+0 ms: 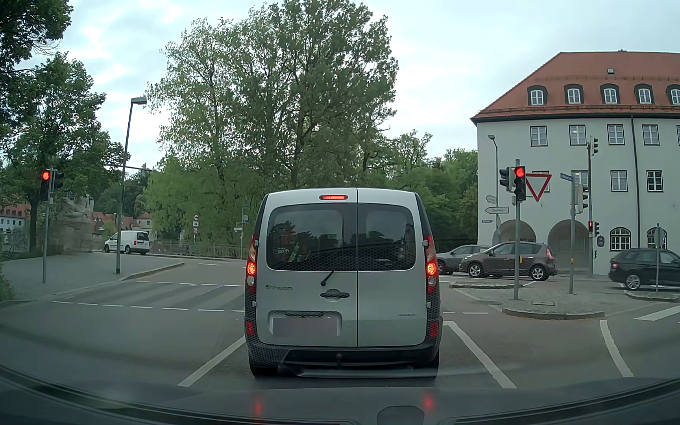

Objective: Follow the waypoints while adhering to traffic rules and regulations

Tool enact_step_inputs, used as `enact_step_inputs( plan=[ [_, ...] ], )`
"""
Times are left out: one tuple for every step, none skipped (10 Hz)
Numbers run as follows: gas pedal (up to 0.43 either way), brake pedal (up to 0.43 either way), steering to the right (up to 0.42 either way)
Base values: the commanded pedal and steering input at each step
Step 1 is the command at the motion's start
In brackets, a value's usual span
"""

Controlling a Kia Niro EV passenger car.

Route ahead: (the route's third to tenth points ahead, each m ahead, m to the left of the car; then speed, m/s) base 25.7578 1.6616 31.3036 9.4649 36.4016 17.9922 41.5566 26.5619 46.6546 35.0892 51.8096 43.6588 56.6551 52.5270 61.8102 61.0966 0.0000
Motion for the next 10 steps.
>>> enact_step_inputs(
  plan=[
    [0.0,0.244,-0.005],
    [0.0,0.244,-0.005],
    [0.0,0.244,-0.005],
    [0.0,0.244,-0.005],
    [0.0,0.244,-0.005],
    [0.0,0.244,-0.005],
    [0.0,0.244,-0.005],
    [0.0,0.244,-0.005],
    [0.0,0.244,-0.005],
    [0.0,0.244,-0.005]
  ],
)
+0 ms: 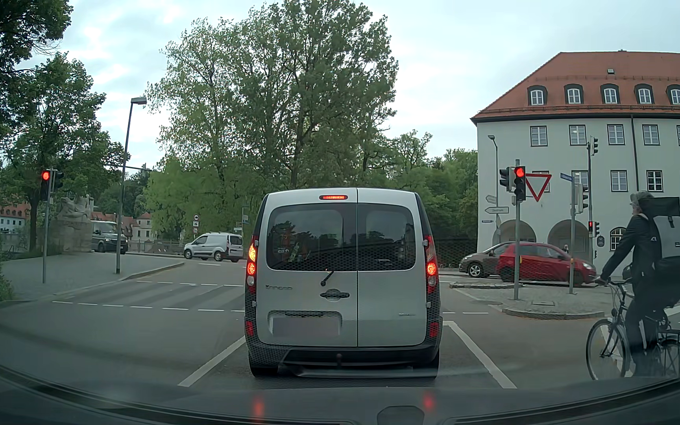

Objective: Follow the waypoints while adhering to traffic rules and regulations

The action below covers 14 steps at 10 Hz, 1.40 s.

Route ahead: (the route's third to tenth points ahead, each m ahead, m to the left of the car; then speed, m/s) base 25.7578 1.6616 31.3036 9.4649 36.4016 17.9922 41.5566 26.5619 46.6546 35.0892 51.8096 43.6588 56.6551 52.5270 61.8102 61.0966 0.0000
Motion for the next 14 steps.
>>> enact_step_inputs(
  plan=[
    [0.0,0.244,-0.005],
    [0.0,0.244,-0.005],
    [0.0,0.244,-0.005],
    [0.0,0.244,-0.005],
    [0.0,0.244,-0.005],
    [0.0,0.244,-0.005],
    [0.0,0.244,-0.005],
    [0.0,0.244,-0.005],
    [0.0,0.244,-0.005],
    [0.0,0.244,-0.005],
    [0.0,0.244,-0.005],
    [0.0,0.244,-0.005],
    [0.0,0.244,-0.005],
    [0.0,0.244,-0.005]
  ],
)
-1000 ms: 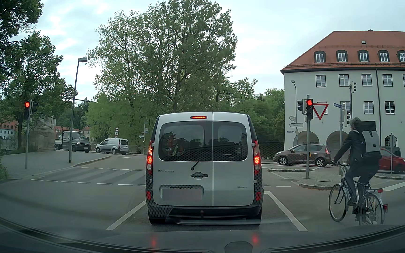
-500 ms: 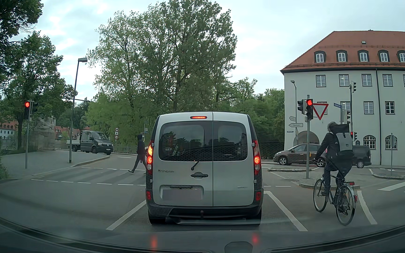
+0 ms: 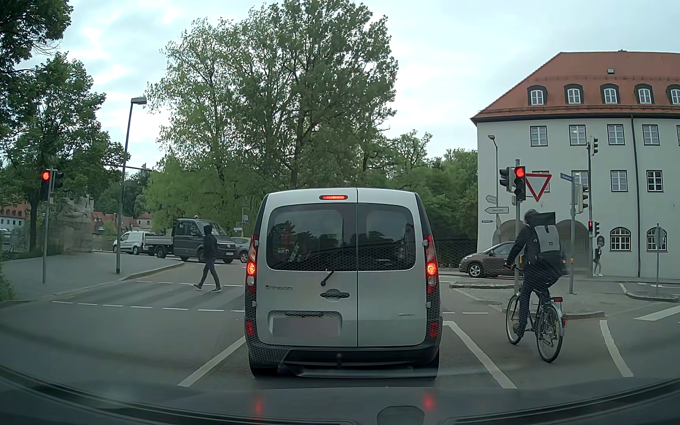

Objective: Follow the waypoints while adhering to traffic rules and regulations

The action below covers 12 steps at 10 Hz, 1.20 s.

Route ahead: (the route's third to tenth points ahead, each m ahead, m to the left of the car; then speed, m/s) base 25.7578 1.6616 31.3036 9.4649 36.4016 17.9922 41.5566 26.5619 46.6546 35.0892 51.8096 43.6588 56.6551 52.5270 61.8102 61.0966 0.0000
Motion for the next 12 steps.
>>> enact_step_inputs(
  plan=[
    [0.0,0.244,-0.005],
    [0.0,0.244,-0.005],
    [0.0,0.244,-0.005],
    [0.0,0.244,-0.005],
    [0.0,0.244,-0.005],
    [0.0,0.25,-0.005],
    [0.0,0.244,-0.005],
    [0.0,0.244,-0.005],
    [0.0,0.244,-0.005],
    [0.0,0.244,-0.005],
    [0.0,0.244,-0.005],
    [0.0,0.25,-0.005]
  ],
)
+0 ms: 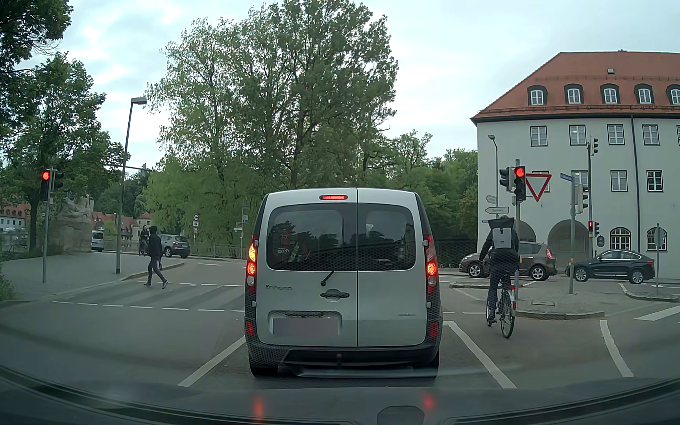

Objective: Follow the waypoints while adhering to traffic rules and regulations

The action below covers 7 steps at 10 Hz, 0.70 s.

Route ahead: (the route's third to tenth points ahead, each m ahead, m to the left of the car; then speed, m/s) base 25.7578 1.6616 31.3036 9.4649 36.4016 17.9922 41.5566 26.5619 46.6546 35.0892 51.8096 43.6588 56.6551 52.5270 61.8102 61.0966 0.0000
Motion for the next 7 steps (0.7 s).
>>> enact_step_inputs(
  plan=[
    [0.0,0.244,-0.005],
    [0.0,0.244,-0.005],
    [0.0,0.244,-0.005],
    [0.0,0.244,-0.005],
    [0.0,0.244,-0.005],
    [0.0,0.244,-0.005],
    [0.0,0.25,-0.005]
  ],
)
